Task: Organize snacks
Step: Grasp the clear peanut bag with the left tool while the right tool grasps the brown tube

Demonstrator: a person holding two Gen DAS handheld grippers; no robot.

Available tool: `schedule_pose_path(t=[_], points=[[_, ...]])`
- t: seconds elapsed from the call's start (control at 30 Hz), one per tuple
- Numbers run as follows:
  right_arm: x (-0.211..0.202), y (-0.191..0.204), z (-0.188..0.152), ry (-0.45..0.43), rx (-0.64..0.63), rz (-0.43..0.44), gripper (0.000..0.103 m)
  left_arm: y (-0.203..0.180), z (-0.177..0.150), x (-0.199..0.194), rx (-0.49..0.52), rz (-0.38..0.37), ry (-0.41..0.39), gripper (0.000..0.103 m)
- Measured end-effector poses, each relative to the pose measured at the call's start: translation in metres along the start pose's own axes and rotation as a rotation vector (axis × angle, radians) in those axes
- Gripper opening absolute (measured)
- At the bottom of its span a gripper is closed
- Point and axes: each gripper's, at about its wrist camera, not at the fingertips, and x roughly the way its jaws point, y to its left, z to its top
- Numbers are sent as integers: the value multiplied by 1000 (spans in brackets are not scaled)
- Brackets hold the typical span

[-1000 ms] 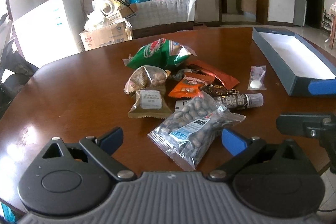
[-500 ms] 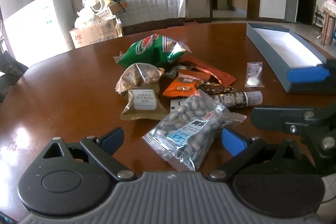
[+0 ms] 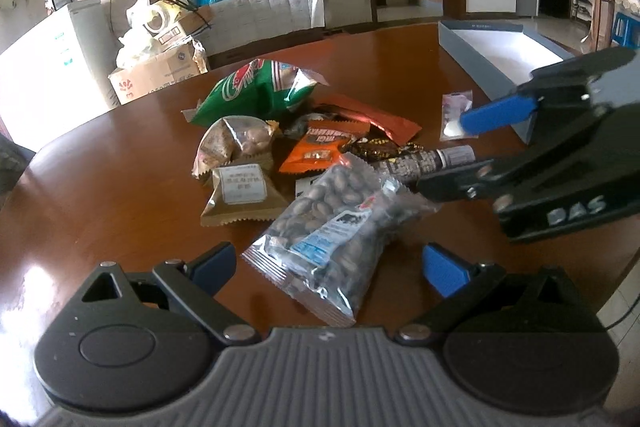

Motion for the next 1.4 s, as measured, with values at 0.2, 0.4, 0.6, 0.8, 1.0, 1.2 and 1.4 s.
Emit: schedule_pose_path(t=[0.2,0.4,0.6,0.8,1.0,1.2,1.4], points=[[18,4,3,29,-140,-31,65,1,4,3,-1,16,-4,102],[30,0,5,60,-140,32,55,-1,6,3,10,17,-10,102],[26,11,6,74,-168,62,51,-1,4,4,26,24,6,102],[28,8,3,46,-111,65,53,1,3,6,26,27,9,102],[26,4,-2,30,-83,3,69,2,2,12,47,-4,4,101],[27,6,4,52,-91,61,43,10,1,15,-11,-55,-4,85],[27,11,6,67,-103,84,27,14,-1,12,6,-79,-26,58]])
